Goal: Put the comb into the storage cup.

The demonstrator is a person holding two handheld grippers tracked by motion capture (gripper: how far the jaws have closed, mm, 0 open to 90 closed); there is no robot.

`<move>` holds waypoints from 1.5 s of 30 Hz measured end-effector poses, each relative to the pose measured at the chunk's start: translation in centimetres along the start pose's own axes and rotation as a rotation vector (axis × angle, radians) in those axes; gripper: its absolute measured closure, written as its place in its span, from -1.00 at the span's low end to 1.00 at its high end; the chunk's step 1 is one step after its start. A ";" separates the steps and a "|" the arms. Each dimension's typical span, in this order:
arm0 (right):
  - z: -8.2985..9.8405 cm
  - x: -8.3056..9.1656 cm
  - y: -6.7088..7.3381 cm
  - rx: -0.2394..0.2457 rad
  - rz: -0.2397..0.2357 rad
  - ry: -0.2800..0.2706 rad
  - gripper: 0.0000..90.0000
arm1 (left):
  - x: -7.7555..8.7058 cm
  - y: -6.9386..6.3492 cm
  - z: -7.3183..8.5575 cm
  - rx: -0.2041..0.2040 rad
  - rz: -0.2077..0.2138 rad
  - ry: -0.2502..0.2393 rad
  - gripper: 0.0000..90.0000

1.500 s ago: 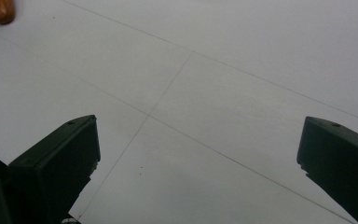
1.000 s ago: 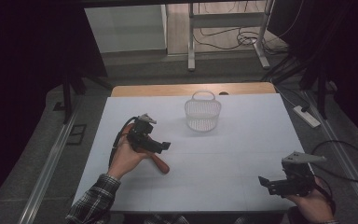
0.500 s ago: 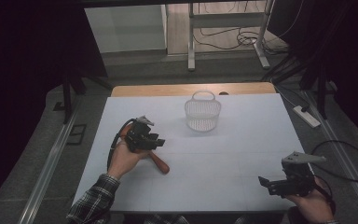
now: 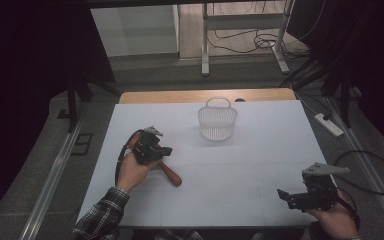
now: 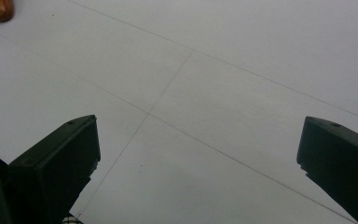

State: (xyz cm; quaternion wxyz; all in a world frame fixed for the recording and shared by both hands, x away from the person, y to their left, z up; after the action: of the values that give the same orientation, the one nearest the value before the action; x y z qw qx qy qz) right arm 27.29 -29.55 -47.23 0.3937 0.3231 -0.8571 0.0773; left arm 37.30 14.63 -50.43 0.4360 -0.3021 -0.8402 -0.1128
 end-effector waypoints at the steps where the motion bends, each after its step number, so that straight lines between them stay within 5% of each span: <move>1: 0.0 0.0 0.0 0.001 0.000 0.000 -1.00 | -0.1 0.0 0.1 0.001 0.002 0.004 0.98; 23: 0.0 0.0 0.1 0.006 -0.003 0.002 -1.00 | -3.3 -0.1 1.9 -0.012 -0.036 0.123 0.98; 45: 0.0 0.0 0.1 0.008 -0.002 0.002 -1.00 | -2.5 0.3 3.2 0.015 -0.020 0.169 0.98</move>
State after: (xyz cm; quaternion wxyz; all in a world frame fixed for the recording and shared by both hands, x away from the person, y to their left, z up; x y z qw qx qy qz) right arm 27.22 -29.52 -47.24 0.3934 0.3255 -0.8560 0.0804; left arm 36.43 15.29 -54.36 0.5066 -0.2797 -0.8042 -0.1360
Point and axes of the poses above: each handheld gripper's, and its own axes: x roughly backward along the jaws, z roughly out of its underside, y roughly to its left, the point moved 4 cm from there along -x, roughly forward along the jaws, and after that the axes turned 8 degrees about -z, right-handed, at the moved point
